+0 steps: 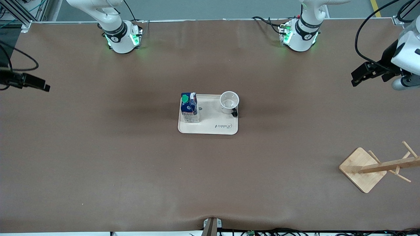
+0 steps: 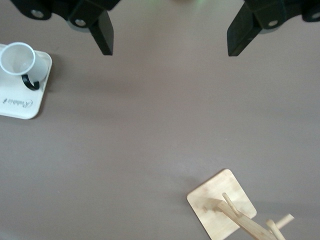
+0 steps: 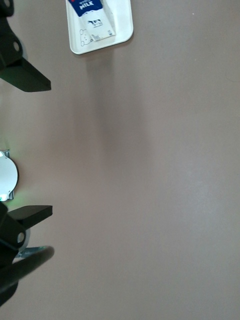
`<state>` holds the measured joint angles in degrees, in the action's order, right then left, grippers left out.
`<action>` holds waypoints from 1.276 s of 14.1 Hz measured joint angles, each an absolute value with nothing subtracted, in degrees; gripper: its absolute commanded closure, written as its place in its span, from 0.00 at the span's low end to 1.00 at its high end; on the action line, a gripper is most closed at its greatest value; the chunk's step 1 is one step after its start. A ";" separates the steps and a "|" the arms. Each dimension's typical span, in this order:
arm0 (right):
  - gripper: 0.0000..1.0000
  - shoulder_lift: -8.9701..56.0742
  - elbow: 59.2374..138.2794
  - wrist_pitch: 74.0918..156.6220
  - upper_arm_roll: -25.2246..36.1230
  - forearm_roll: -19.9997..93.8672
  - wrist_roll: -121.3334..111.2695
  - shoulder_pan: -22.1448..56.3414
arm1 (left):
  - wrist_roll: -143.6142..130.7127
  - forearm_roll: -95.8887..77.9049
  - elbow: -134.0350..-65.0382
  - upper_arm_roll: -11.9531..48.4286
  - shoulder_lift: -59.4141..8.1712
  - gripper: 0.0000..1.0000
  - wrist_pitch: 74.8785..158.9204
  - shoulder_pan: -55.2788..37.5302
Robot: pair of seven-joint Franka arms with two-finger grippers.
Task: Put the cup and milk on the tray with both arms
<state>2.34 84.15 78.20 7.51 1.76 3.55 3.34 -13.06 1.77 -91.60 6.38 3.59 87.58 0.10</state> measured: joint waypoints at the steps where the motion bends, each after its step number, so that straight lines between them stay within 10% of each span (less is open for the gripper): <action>1: 0.00 0.70 85.11 78.35 7.12 -0.08 3.55 3.85 | -12.86 1.32 -93.11 6.33 4.98 0.00 87.97 0.09; 18: 0.00 -0.90 86.73 78.98 6.61 -2.29 4.22 2.62 | -9.82 0.48 -96.44 6.00 8.08 0.00 89.30 0.08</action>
